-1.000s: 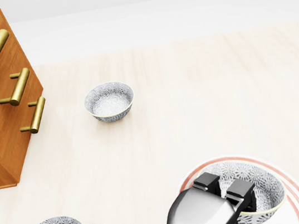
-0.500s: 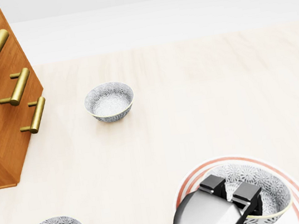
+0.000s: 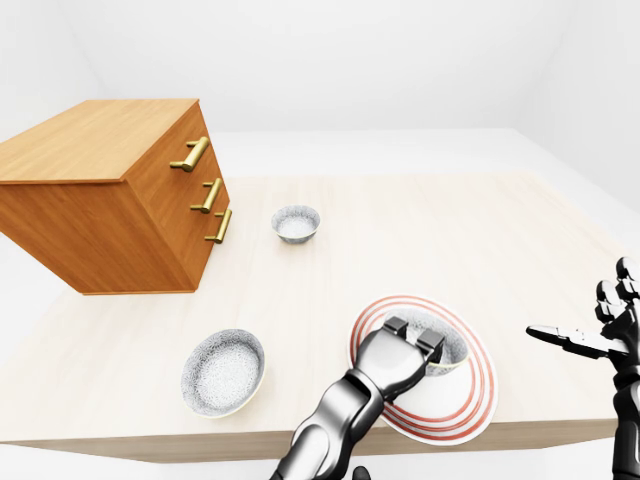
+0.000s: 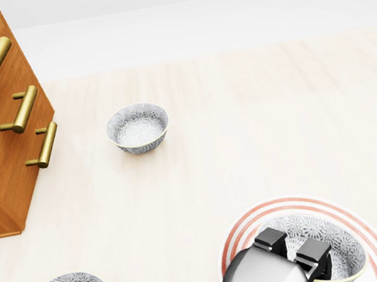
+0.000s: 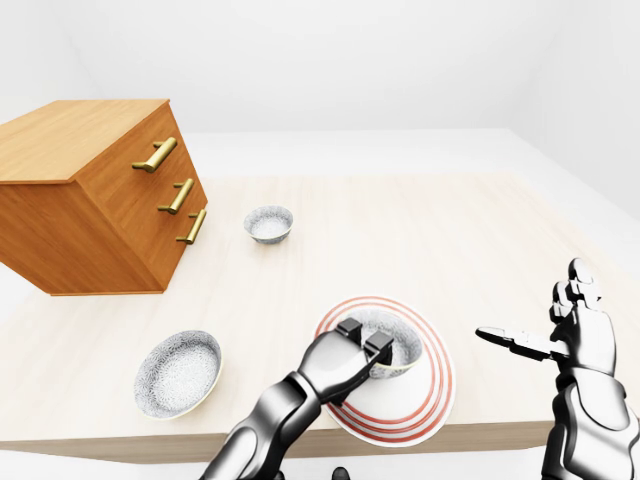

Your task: Put the bowl in the middle on the plate.

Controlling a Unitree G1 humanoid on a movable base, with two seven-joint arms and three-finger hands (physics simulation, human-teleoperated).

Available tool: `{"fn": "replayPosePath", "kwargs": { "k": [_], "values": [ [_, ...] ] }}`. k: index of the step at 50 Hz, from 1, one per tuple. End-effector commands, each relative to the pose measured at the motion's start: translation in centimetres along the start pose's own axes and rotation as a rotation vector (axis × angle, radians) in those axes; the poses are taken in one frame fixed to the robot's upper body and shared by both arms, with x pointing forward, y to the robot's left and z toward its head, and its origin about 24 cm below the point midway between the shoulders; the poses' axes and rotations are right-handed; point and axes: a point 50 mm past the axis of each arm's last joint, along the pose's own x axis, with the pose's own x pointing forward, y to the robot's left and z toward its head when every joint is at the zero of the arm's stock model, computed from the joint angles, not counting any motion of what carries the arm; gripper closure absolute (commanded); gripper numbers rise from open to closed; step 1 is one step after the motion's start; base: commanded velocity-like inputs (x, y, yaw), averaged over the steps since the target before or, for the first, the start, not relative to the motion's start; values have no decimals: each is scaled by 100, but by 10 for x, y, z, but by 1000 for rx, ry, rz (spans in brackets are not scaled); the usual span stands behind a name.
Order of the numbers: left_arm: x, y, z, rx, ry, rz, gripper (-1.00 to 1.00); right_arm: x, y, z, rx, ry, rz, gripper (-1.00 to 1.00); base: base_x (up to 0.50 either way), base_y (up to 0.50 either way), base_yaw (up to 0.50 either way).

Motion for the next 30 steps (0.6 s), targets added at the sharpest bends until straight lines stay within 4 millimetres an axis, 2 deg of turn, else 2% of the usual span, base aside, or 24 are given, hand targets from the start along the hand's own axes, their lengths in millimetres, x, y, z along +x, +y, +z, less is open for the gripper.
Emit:
{"fn": "replayPosePath", "kwargs": {
  "k": [1, 30],
  "values": [
    [1, -4, 1, 9, 1, 3, 100, -1, 0, 2, -2, -9, 0, -100, 0, 0, 0],
    [2, -8, 0, 7, 6, -19, 100, 0, 0, 0, 0, 0, 0, -100, 0, 0, 0]
  ]
}}
